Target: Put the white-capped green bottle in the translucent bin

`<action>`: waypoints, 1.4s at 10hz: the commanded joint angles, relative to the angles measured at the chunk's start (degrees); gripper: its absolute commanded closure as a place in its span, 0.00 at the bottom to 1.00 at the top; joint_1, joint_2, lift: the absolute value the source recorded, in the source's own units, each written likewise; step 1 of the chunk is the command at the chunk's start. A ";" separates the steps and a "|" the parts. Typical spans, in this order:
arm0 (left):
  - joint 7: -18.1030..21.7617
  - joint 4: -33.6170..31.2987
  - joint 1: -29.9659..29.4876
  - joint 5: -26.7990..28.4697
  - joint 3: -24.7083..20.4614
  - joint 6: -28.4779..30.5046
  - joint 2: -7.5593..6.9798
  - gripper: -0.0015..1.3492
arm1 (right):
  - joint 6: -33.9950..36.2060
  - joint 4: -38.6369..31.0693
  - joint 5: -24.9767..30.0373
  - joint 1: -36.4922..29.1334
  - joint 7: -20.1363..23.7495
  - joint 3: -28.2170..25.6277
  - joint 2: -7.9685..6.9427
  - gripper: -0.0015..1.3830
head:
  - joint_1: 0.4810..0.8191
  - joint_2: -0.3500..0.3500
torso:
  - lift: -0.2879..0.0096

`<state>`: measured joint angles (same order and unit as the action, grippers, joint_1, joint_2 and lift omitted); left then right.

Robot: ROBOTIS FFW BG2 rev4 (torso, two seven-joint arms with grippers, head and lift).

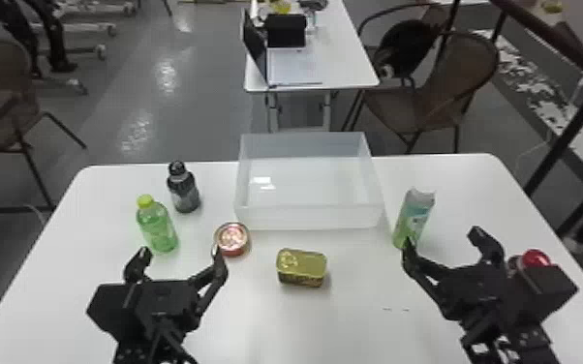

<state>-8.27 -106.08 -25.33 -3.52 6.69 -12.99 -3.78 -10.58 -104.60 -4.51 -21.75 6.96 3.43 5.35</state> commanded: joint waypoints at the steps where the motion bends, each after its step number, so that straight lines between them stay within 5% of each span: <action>1: 0.01 0.00 0.28 -0.26 0.25 0.33 -0.35 0.08 | -0.32 0.27 -0.32 0.13 -0.02 0.00 0.01 0.12 | 0.63 0.53 | 0.81; 6: 0.01 0.00 0.20 -1.14 0.43 -0.11 -1.32 0.09 | -9.46 17.85 -4.37 7.77 -0.02 0.00 0.01 0.12 | 0.63 0.51 | 0.81; 10: 0.36 0.00 0.11 -1.14 0.34 -0.11 -0.53 0.09 | -14.91 34.55 -5.95 17.00 4.29 0.18 0.01 0.12 | 0.63 0.49 | 0.81; 14: 1.33 0.00 -0.86 -1.14 -0.71 -0.37 0.35 0.10 | -17.19 46.32 -5.07 25.62 3.06 0.09 -0.34 0.12 | 0.63 0.49 | 0.81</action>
<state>-7.02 -106.08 -26.09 -4.68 6.20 -13.35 -3.61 -27.25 -60.02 -9.46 2.65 10.03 3.54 5.01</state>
